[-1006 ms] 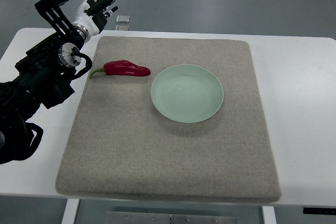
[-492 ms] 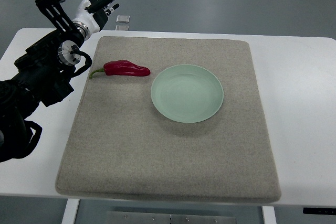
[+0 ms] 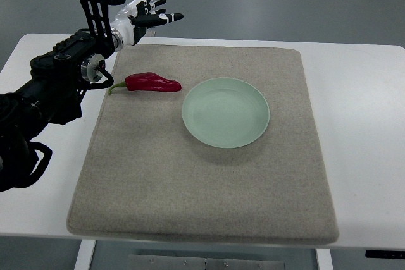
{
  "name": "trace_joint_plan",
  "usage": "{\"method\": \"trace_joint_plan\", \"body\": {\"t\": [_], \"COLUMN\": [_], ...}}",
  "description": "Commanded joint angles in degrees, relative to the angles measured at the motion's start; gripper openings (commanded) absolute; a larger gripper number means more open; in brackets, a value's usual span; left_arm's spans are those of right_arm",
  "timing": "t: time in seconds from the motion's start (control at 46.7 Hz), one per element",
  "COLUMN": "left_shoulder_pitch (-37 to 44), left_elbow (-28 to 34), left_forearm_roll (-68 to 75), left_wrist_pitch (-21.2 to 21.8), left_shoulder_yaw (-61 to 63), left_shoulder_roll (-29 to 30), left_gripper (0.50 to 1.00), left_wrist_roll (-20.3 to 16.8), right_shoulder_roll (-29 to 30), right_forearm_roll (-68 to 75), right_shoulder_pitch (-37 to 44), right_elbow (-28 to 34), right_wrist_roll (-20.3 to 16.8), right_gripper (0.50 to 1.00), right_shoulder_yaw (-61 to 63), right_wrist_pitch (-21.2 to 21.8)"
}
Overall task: Place red pepper on plate with left hand
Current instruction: 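Move the open left hand over the red pepper and lower it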
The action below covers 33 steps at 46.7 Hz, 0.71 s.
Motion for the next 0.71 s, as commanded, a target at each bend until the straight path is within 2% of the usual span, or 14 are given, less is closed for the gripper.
{"method": "trace_joint_plan", "body": {"t": [0.0, 0.193, 0.278, 0.685], "left_shoulder_pitch": [-0.15, -1.73, -2.44, -5.16], "left_elbow": [-0.72, -7.13, -10.04, -17.34], "left_forearm_roll": [6.25, 18.39, 21.82, 27.18], "left_wrist_pitch": [-0.13, -0.13, -0.13, -0.30], "left_shoulder_yaw": [0.05, 0.66, 4.69, 21.40], "left_shoulder_roll": [0.38, 3.27, 4.77, 10.48], "left_gripper": [0.990, 0.990, 0.990, 0.990], "left_wrist_roll": [-0.10, -0.01, -0.01, -0.19], "right_shoulder_roll": [0.00, 0.00, 0.00, 0.00], "right_forearm_roll": [0.00, 0.00, 0.00, 0.00], "right_shoulder_pitch": [0.00, 0.00, 0.00, 0.00], "right_elbow": [0.00, 0.00, 0.00, 0.00], "right_wrist_roll": [0.00, 0.00, 0.00, 0.00], "right_gripper": [0.932, 0.932, 0.932, 0.932], "right_shoulder_yaw": [-0.02, 0.07, 0.07, -0.02], "right_wrist_pitch": [0.00, 0.00, 0.00, 0.00]}}
